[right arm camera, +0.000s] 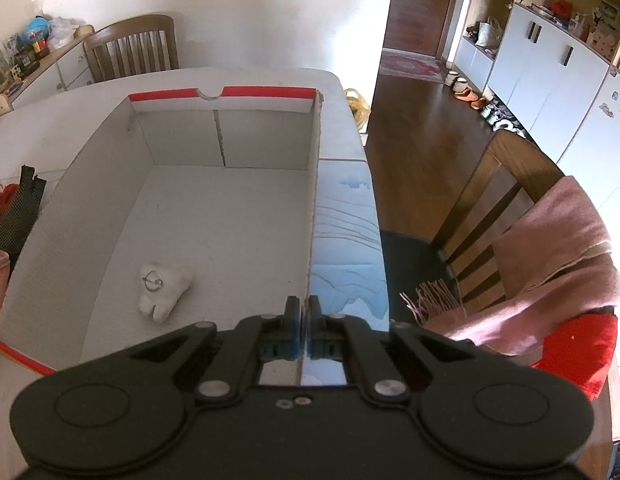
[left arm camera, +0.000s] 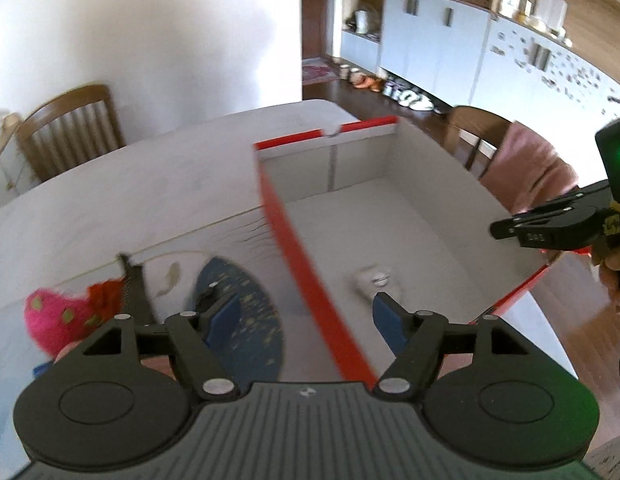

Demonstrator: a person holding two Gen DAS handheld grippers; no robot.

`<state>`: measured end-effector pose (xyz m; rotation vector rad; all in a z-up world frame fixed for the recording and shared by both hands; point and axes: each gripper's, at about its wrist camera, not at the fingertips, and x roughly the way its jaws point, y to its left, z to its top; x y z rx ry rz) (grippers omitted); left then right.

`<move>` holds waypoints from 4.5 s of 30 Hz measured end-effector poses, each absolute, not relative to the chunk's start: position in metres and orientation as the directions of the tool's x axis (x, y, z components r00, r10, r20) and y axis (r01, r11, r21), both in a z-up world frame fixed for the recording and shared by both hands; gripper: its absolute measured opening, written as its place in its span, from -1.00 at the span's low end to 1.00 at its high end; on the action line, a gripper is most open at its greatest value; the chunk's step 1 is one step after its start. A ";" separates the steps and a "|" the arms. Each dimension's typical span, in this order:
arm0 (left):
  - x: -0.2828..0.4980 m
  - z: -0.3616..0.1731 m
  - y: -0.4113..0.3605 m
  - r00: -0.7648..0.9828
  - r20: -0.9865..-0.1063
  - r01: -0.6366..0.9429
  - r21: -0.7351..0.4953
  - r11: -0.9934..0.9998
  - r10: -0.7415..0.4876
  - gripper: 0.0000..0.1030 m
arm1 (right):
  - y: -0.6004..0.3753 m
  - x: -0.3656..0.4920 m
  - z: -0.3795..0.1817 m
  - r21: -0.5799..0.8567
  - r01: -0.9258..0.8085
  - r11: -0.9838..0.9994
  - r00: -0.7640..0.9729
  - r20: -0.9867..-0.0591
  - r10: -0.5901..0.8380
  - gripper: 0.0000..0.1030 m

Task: Organize objects
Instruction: 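Return the left tool to the table and grasp the pink fleece, then carry the pink fleece with the left gripper into the box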

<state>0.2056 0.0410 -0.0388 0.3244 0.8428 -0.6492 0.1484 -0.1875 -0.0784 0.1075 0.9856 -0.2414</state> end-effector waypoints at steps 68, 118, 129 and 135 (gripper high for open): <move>0.224 -0.027 0.206 0.533 -0.749 0.450 -0.143 0.882 -0.394 -0.30 | -0.176 0.151 -0.083 -0.058 0.289 0.956 0.494 -0.846 -0.201 -0.94; 0.259 -0.088 -0.107 0.311 -0.791 0.907 0.081 0.413 -0.527 -0.30 | -0.173 0.149 -0.084 -0.047 0.213 0.976 0.505 -0.850 -0.151 -0.92; 0.282 -0.119 -0.120 0.223 -0.856 0.893 -0.012 0.449 -0.466 -0.28 | -0.173 0.148 -0.083 -0.045 0.196 0.980 0.505 -0.851 -0.140 -0.91; 0.282 -0.124 -0.119 0.203 -0.879 0.888 -0.021 0.459 -0.432 -0.05 | -0.174 0.148 -0.084 -0.040 0.193 0.980 0.506 -0.852 -0.135 -0.90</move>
